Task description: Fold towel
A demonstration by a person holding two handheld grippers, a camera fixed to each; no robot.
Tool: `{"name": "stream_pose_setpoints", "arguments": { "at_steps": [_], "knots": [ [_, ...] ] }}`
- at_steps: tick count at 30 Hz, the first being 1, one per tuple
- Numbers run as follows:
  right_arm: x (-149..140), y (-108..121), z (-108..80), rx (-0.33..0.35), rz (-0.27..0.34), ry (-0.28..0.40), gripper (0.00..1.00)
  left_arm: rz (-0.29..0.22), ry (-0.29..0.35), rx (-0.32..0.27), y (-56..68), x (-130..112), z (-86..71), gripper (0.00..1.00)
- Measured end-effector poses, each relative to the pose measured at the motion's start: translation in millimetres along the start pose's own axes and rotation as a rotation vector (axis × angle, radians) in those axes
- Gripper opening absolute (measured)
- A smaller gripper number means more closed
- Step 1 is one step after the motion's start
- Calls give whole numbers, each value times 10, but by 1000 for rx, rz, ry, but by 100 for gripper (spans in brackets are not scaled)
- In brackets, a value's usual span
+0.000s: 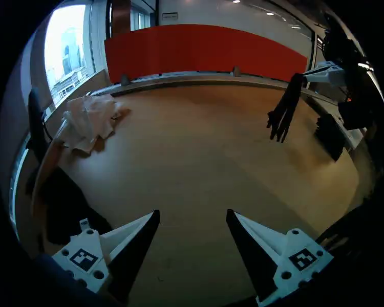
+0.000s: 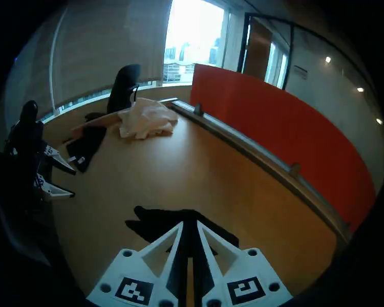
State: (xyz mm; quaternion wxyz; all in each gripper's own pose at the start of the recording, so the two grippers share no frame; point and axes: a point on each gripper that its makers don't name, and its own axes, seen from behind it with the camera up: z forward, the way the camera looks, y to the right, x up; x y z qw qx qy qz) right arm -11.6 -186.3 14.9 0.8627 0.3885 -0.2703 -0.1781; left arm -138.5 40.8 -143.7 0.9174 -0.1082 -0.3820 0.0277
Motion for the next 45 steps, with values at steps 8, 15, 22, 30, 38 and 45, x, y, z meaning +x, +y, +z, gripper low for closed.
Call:
{"name": "stream_pose_setpoints", "arguments": {
  "at_steps": [8, 15, 22, 30, 38, 45],
  "knots": [
    [-135, 367, -206, -31, 20, -6, 3, 5, -2, 1, 24, 48, 16, 96],
    [-283, 730, -427, -52, 43, -20, 3, -2, -9, 4, 48, 39, 13, 96],
    [-497, 1135, -654, -91, 57, -49, 3, 2, -17, 20, 46, 28, 8, 96],
    [-739, 1571, -917, -140, 80, -76, 3, -4, -23, 30, 52, 23, 0, 96],
    [-933, 2000, -1131, -186, 113, -89, 3, 6, -32, 38, 91, 29, -1, 96],
    [-1120, 2366, -1313, -229, 126, -120, 3, 8, -40, 44, 136, 21, 1, 96]
  ]
}}
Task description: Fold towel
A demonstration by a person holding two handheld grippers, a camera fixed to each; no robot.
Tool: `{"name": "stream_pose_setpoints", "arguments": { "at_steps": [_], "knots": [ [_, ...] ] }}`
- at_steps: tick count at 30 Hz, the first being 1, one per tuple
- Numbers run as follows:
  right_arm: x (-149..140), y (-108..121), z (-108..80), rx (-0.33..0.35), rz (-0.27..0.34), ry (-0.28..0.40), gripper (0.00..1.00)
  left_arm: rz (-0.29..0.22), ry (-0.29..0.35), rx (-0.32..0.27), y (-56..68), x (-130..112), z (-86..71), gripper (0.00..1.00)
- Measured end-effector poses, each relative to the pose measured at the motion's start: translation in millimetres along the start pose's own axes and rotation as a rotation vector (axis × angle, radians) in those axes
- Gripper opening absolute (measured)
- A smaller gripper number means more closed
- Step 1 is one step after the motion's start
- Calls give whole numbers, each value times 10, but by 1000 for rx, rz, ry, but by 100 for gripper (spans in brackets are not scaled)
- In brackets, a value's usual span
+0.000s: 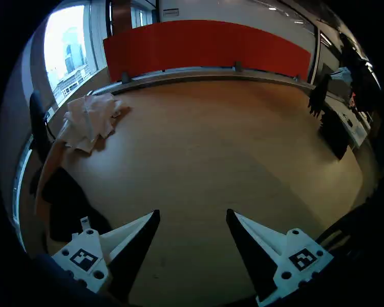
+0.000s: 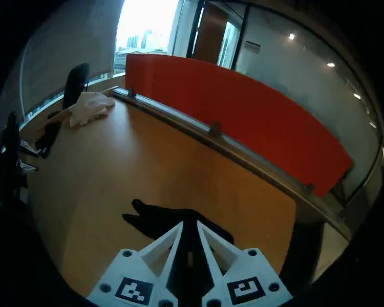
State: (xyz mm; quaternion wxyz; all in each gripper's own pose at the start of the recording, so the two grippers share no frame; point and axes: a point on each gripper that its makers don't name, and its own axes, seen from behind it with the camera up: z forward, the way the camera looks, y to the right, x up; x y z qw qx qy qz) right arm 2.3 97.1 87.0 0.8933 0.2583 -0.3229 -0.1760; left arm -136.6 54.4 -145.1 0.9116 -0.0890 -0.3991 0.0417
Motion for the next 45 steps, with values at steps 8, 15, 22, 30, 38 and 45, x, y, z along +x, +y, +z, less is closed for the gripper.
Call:
{"name": "stream_pose_setpoints", "arguments": {
  "at_steps": [8, 15, 22, 30, 38, 45],
  "knots": [
    [-178, 384, -63, -40, 8, -38, 3, 6, -5, 7, 43, 38, 3, 96],
    [-293, 597, -118, -60, 13, -62, 3, 13, -5, 10, 85, 84, 10, 96],
    [-390, 668, -156, -68, 20, -73, 3, 18, -4, 7, 145, 113, 12, 96],
    [-593, 739, -302, -88, 35, -92, 3, 28, 0, 3, 182, 158, 13, 96],
    [-991, 779, -532, -111, 67, -127, 3, 30, 1, -6, 235, 165, -4, 96],
    [-1363, 705, -692, -129, 111, -156, 3, 34, -2, -12, 263, 144, -10, 96]
  ]
}}
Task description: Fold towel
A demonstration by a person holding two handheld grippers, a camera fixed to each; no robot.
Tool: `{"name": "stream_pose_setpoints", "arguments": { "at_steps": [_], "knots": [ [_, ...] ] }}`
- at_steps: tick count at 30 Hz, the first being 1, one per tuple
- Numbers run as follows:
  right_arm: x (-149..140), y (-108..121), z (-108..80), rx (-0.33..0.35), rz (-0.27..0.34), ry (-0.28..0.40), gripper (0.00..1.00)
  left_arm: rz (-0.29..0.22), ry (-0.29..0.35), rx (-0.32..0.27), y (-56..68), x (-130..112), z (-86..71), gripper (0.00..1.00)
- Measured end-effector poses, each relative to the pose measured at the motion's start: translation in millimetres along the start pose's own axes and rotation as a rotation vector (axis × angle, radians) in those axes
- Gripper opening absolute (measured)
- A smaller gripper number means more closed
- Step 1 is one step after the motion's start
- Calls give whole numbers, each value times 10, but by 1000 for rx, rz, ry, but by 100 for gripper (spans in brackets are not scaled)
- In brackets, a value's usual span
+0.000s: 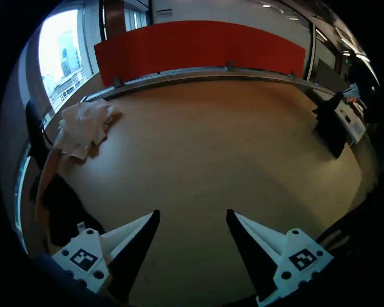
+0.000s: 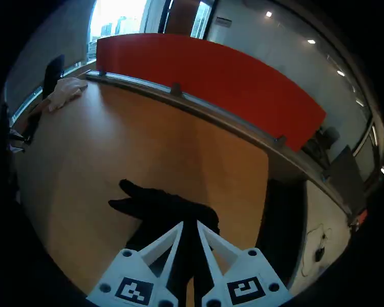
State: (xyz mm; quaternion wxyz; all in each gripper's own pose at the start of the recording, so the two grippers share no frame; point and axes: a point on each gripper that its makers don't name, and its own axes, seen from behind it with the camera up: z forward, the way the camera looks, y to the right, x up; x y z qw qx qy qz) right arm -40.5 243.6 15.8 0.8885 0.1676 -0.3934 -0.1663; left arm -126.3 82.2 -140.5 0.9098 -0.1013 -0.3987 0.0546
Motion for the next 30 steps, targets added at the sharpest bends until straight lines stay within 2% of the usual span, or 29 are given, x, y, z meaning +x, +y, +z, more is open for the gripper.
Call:
{"name": "stream_pose_setpoints", "arguments": {
  "at_steps": [15, 30],
  "knots": [
    [-762, -71, -100, -36, 137, -69, 3, 4, -3, 7, -51, -48, -59, 96],
    [-1252, -24, -23, -68, 210, -148, 3, 9, -5, 15, -87, -75, -103, 96]
  ]
}}
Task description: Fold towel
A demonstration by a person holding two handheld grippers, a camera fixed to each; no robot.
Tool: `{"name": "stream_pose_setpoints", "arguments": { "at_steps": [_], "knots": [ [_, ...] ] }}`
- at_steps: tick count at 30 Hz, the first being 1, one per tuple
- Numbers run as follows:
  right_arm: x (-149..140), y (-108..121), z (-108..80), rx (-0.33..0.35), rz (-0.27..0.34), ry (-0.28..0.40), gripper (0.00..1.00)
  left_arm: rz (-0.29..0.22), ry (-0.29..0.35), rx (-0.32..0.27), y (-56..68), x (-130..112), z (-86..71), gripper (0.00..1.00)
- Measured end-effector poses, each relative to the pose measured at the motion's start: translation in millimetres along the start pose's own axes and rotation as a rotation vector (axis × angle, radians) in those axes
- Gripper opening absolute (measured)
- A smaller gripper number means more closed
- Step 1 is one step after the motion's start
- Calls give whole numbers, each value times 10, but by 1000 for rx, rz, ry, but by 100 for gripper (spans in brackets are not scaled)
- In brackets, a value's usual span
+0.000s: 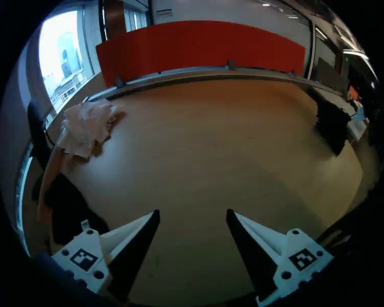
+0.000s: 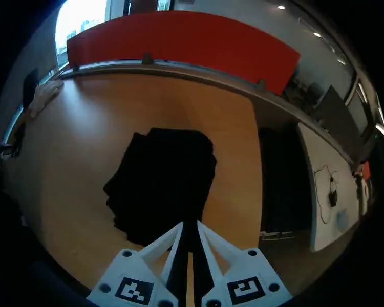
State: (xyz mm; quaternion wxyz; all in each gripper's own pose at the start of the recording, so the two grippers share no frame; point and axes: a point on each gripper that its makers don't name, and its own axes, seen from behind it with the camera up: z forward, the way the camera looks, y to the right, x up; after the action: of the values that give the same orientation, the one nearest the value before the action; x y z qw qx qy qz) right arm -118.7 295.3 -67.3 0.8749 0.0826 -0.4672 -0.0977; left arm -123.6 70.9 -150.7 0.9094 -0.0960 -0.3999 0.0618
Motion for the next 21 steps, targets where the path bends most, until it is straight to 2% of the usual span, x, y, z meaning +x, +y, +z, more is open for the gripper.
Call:
{"name": "stream_pose_setpoints", "arguments": {
  "at_steps": [12, 21],
  "knots": [
    [-276, 75, 139, -30, 39, -54, 3, 1, -5, 10, -19, -56, -40, 96],
    [-384, 63, 186, -27, 50, -76, 4, -3, -7, 12, -22, -73, -41, 96]
  ]
}}
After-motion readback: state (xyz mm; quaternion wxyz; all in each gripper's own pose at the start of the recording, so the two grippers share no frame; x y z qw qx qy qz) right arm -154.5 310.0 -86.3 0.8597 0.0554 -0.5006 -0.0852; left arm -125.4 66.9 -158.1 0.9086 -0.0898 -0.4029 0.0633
